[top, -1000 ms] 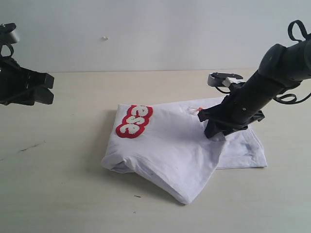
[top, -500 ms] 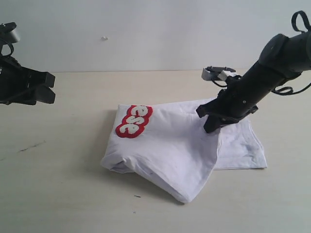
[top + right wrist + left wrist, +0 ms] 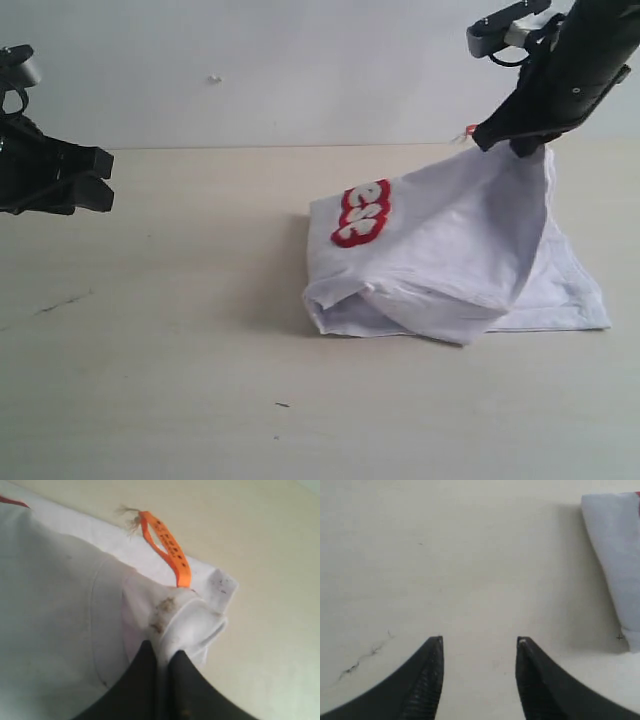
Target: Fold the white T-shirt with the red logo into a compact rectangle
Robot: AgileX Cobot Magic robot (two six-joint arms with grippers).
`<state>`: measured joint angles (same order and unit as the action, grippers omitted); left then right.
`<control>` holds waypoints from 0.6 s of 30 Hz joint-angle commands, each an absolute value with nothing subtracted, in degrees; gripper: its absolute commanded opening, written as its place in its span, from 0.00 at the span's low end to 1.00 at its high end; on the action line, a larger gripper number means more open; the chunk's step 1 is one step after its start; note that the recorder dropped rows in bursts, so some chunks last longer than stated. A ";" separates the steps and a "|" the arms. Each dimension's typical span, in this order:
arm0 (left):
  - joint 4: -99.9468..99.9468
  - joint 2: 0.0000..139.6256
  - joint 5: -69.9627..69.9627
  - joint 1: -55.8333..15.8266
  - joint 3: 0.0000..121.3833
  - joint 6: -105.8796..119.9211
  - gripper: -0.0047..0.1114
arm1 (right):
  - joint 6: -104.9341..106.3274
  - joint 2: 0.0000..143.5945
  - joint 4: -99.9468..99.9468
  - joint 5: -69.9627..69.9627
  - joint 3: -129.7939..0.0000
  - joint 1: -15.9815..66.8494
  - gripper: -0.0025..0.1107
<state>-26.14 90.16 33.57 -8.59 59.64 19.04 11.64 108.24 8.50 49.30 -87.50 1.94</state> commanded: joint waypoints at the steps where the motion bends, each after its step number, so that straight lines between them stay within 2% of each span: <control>1: -26.88 89.48 32.76 -8.49 59.39 19.35 0.43 | 1.25 111.45 23.62 51.72 -87.75 1.71 0.02; 6: -26.88 89.48 32.85 -8.49 59.39 19.35 0.43 | -18.92 116.74 48.25 56.36 -87.75 1.60 0.02; 11: -27.11 89.48 32.36 -8.49 59.39 19.35 0.43 | -20.90 120.86 54.07 56.48 -87.75 1.52 0.03; 13: -27.24 89.48 32.50 -8.49 59.51 19.35 0.43 | -21.79 122.36 58.07 57.71 -87.75 1.52 0.08; 18: -27.35 89.40 32.63 -8.49 59.51 19.35 0.43 | -30.16 124.53 66.28 61.77 -87.75 0.19 0.34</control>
